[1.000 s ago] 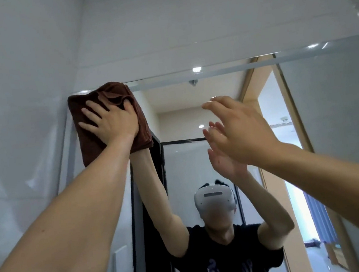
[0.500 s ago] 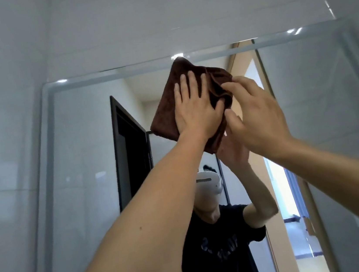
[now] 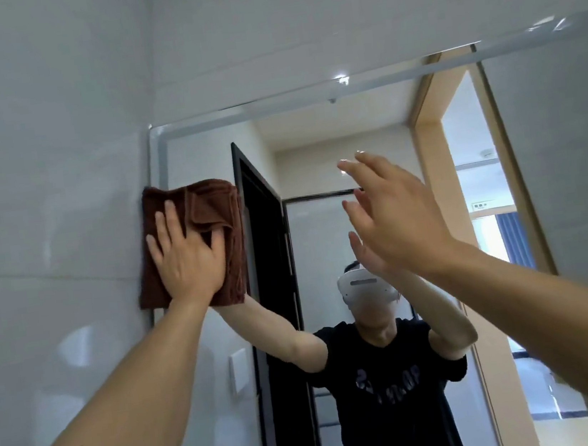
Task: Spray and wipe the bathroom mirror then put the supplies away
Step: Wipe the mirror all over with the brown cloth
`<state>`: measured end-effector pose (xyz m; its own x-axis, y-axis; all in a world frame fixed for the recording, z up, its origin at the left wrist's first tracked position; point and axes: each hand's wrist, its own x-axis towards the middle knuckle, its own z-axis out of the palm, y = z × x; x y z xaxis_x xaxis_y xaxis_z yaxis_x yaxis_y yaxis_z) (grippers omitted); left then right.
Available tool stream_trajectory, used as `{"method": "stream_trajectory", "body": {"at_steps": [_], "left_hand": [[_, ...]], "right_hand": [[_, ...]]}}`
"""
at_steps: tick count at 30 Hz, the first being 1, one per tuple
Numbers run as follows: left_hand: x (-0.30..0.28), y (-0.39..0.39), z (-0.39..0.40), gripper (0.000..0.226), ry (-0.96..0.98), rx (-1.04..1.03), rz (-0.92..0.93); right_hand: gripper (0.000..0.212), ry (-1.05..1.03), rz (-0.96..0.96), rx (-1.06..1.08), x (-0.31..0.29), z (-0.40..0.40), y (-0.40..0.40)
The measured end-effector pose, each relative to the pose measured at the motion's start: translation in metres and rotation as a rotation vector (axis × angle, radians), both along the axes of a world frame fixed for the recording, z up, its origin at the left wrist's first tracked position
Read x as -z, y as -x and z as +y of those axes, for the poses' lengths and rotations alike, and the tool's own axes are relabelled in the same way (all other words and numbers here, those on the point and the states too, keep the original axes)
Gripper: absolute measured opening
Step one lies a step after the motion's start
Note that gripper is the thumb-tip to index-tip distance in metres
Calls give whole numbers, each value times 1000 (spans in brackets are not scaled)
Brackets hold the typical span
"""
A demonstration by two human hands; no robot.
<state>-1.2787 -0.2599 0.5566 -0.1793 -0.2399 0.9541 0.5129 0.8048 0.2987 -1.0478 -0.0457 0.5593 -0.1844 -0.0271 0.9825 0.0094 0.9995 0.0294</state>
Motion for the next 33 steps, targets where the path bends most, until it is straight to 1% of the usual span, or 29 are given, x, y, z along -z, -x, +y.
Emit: {"method": "stream_trajectory", "body": {"at_steps": [2, 4, 8, 10, 12, 14, 17, 19, 21, 23, 25, 29, 31, 33], "left_hand": [[12, 6, -6, 78, -47, -8, -38], [19, 2, 1, 69, -101, 3, -80], [25, -33, 42, 62, -289, 67, -213], [29, -51, 72, 63, -309, 81, -222], [32, -70, 107, 69, -262, 59, -210], [35, -94, 148, 73, -170, 35, -184], [44, -135, 209, 67, -26, 92, -82], [53, -152, 243, 67, 76, 106, -21], [62, -160, 262, 75, 189, 73, 14], [67, -161, 263, 78, 273, 47, 30], [67, -157, 249, 75, 335, 75, 60], [74, -127, 193, 69, 409, 129, 179], [79, -102, 154, 69, 400, 85, 184], [82, -75, 114, 71, 334, 20, 149]], "right_hand": [[52, 9, -20, -30, 6, 2, -2], [54, 15, -49, -60, 12, 6, -4], [56, 14, -95, -51, 24, 26, -15], [56, 6, -103, -39, 29, 37, -23], [56, 0, -109, -25, 31, 47, -31], [56, 3, -110, -9, 32, 54, -38], [57, 17, -90, -7, 36, 63, -47], [59, 38, -65, -12, 37, 70, -52], [59, 76, -41, -17, 37, 79, -54], [58, 110, -26, -26, 39, 84, -52], [57, 127, -1, -37, 41, 83, -46], [54, 138, 38, -59, 44, 73, -27], [53, 141, 41, -43, 45, 68, -18], [52, 123, 33, -13, 46, 62, -8]]}}
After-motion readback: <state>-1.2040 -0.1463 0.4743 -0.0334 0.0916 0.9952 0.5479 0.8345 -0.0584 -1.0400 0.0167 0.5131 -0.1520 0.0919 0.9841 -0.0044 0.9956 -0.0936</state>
